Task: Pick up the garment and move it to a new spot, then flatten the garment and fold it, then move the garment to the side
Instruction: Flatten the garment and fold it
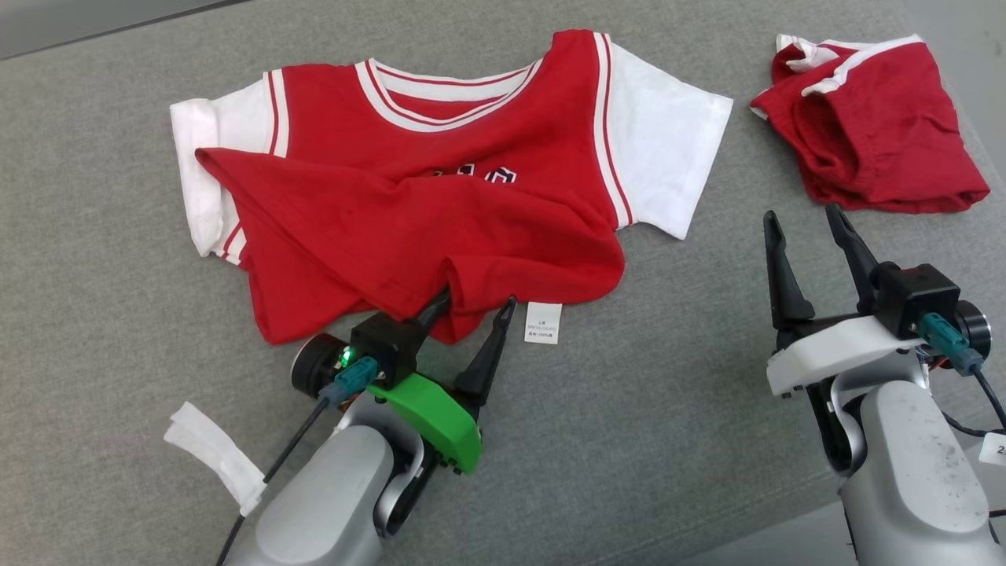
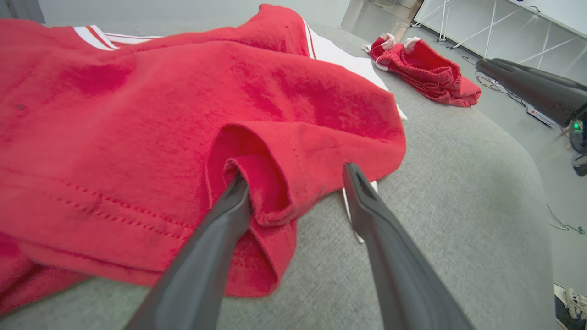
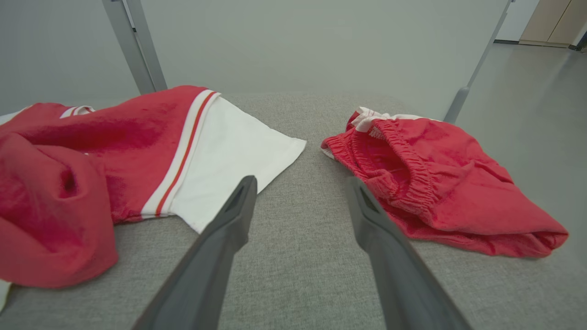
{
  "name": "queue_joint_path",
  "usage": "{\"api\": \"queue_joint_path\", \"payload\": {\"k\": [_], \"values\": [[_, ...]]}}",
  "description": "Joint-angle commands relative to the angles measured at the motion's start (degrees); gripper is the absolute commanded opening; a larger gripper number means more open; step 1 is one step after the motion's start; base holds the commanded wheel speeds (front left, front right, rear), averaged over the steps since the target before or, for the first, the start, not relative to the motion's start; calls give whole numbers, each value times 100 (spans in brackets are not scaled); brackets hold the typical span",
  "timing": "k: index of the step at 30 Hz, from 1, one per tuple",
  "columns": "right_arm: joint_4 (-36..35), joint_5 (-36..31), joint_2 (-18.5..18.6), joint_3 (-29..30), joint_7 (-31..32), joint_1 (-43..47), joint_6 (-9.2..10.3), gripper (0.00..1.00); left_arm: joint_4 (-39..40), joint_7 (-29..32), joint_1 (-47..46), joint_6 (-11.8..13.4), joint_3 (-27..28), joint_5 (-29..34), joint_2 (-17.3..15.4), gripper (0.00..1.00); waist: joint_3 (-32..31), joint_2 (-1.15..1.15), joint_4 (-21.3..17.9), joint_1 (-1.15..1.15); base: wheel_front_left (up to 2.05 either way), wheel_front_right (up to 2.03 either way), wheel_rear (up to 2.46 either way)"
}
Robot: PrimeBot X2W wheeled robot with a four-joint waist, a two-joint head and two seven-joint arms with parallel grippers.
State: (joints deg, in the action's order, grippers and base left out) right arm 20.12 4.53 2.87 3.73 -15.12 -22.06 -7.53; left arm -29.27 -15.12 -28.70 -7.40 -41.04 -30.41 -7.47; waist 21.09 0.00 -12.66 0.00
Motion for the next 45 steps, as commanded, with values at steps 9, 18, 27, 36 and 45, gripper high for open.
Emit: {"api": "queue_joint_path", "payload": {"k": [9,18,27,36,45], "values": [[153,-89,16,125,-2,234,9,100,341,-1,282,-9,425,-307,118,0,-407,0,394,0,0,0,0],[349,-60,16,274,-2,497,9,100,582,-2,943,-10,1272,-331,44,0,-1065,0,1166,0,0,0,0],[499,132,16,223,-2,755,9,100,225,-2,1492,-9,2546,-187,-305,0,-1477,0,1659,0,0,0,0],[452,298,17,-66,-2,876,9,100,-871,-2,1411,105,2944,80,-634,47,-1616,0,1565,0,0,0,0],[219,394,15,-443,-2,1139,9,100,-445,-1,1928,664,3492,1143,-371,100,-1739,0,1341,0,0,0,0]]}}
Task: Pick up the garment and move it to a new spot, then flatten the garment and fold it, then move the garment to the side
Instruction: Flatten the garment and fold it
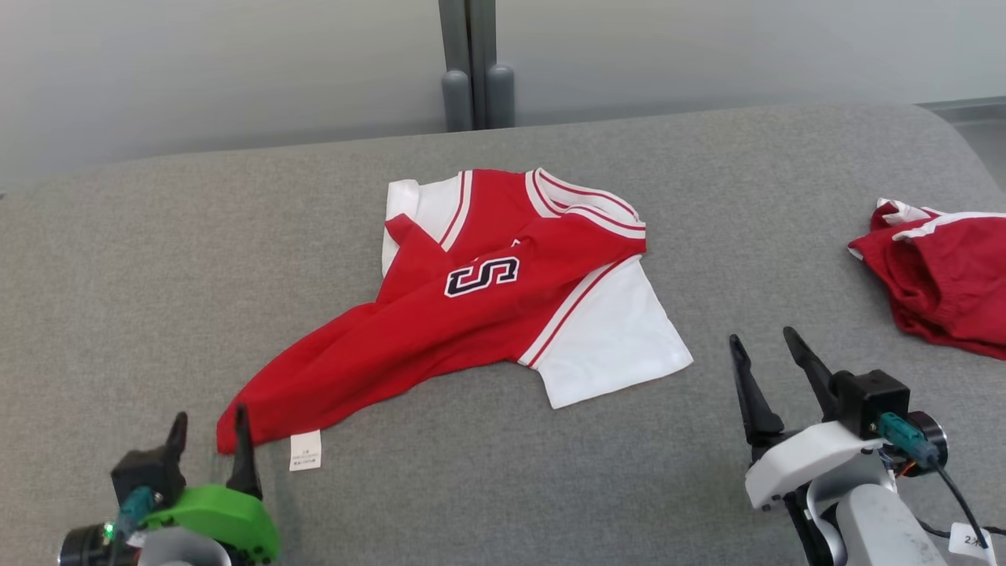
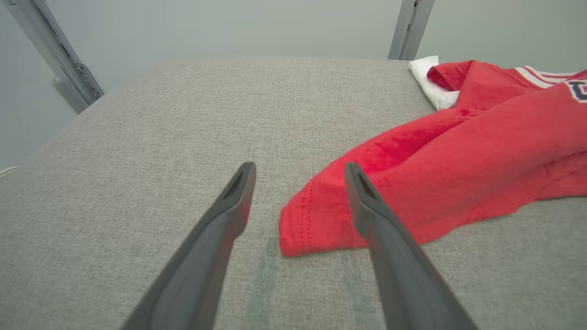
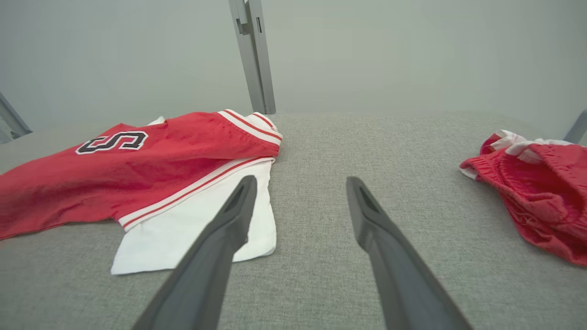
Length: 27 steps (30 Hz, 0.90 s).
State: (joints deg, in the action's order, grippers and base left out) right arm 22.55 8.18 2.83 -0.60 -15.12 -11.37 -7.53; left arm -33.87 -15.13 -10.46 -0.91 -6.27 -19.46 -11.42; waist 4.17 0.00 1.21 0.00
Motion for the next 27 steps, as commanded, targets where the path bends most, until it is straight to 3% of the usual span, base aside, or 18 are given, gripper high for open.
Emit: {"api": "queue_joint_path", "payload": {"k": [1,11,27], "values": [[-47,29,21,-43,-2,111,9,100,128,0,192,36,97,134,84,100,-64,0,-61,0,0,0,0],[-119,62,20,-340,-2,337,9,100,591,0,767,-208,686,839,601,100,-167,0,-73,0,0,0,0],[120,-61,21,-612,-2,-515,9,100,-454,-1,-297,-536,1279,928,749,100,817,0,0,0,0,0,0]]}}
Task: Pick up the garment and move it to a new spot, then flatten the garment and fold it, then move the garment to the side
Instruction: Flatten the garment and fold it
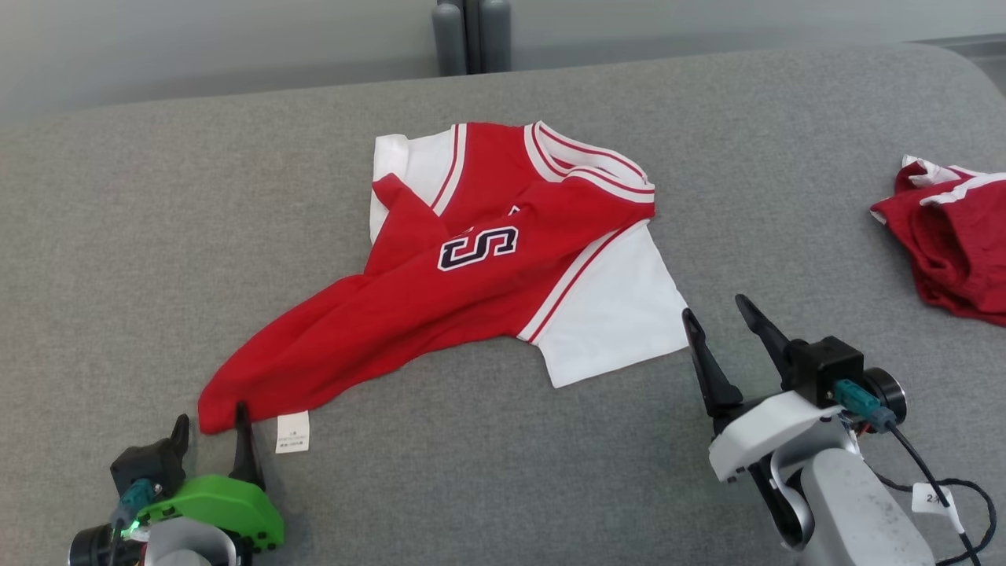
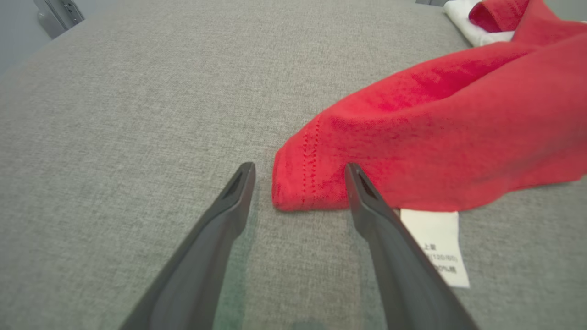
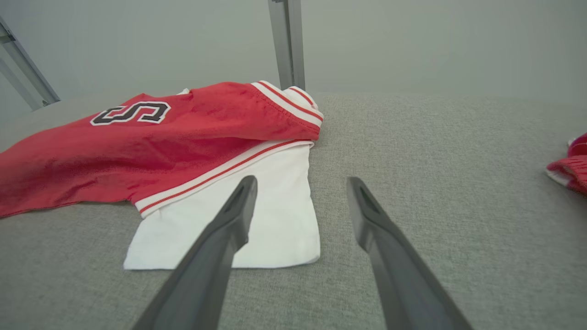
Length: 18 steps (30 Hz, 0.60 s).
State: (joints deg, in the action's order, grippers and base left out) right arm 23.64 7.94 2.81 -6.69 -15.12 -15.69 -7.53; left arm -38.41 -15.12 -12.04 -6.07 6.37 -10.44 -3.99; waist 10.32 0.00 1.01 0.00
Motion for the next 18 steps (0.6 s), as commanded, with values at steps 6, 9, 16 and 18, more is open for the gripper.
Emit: {"api": "queue_joint_path", "payload": {"k": [6,9,16,18], "values": [[309,-104,21,8,-2,-440,9,100,-542,11,-391,-79,19,66,32,100,473,0,105,0,0,0,0],[764,-205,22,-110,-2,-602,9,100,-803,47,-441,-81,-16,105,50,100,529,0,141,0,0,0,0],[1974,-338,25,-218,40,-768,9,100,-1091,68,-405,-128,-180,98,88,100,532,0,238,0,0,0,0],[2168,-269,24,-285,49,-776,9,34,-1216,75,-379,-131,-299,68,108,30,509,0,256,0,0,0,0]]}}
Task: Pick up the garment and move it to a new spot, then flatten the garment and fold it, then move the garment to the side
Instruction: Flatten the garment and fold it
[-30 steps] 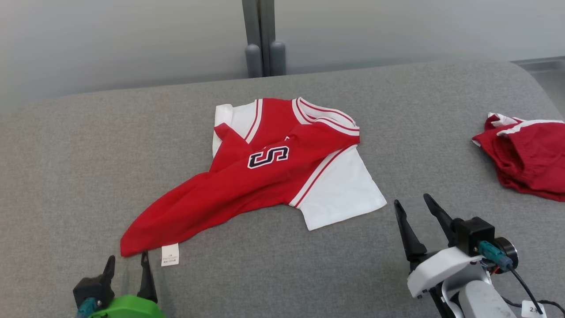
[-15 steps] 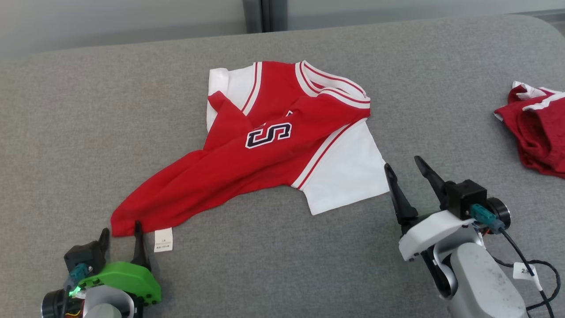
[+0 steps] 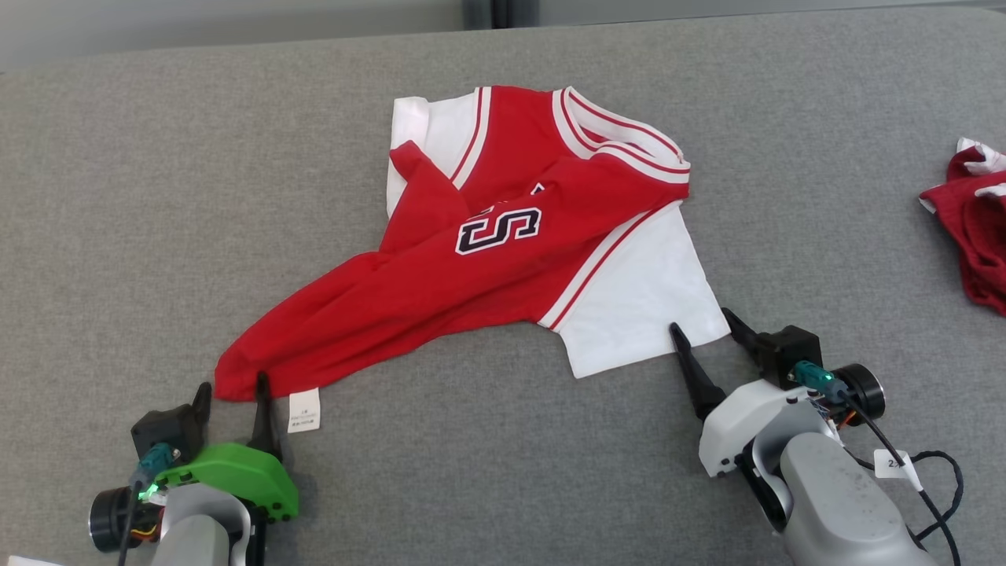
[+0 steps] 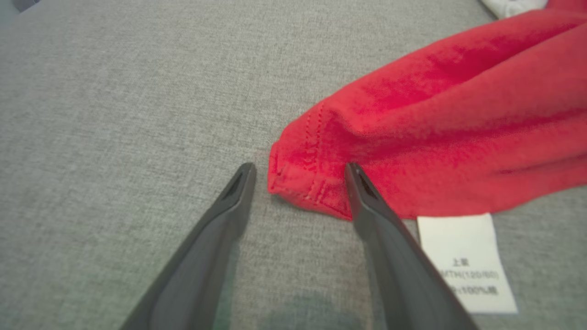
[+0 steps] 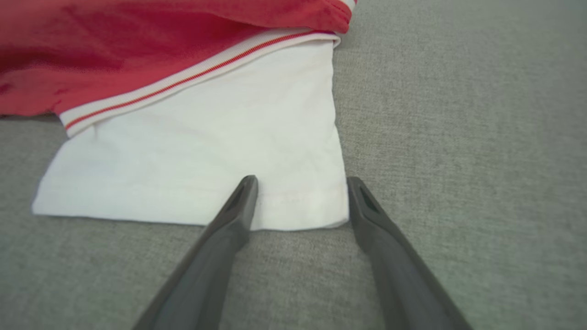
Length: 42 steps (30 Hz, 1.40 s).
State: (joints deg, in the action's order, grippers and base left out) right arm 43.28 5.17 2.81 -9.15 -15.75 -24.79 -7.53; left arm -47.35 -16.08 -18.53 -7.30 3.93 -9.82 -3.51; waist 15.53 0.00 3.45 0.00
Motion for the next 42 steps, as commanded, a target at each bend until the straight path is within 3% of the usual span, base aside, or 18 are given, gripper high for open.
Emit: {"api": "queue_joint_path", "payload": {"k": [1,9,21,28,35,42], "values": [[248,31,21,-84,111,129,9,0,-364,172,271,-13,-106,-29,67,0,-23,0,16,0,0,0,0],[-162,216,16,-59,64,122,6,0,-211,171,222,-28,-735,-596,104,0,-165,0,20,0,0,0,0],[-2231,630,22,379,59,72,7,0,2178,94,37,-12,-535,-666,-199,0,-975,0,-42,0,0,0,0],[-3281,595,26,568,59,-538,7,0,3051,96,-630,-12,-742,-569,-872,0,-1365,0,-253,0,0,0,0],[-4043,486,591,174,108,-1535,7,0,3837,692,-1453,-12,-994,-639,-1762,0,-1418,0,-468,0,0,0,0],[-3931,494,996,-70,591,-2577,7,0,4301,1398,-2104,64,-801,-863,-2050,0,-991,0,-560,0,0,0,0]]}}
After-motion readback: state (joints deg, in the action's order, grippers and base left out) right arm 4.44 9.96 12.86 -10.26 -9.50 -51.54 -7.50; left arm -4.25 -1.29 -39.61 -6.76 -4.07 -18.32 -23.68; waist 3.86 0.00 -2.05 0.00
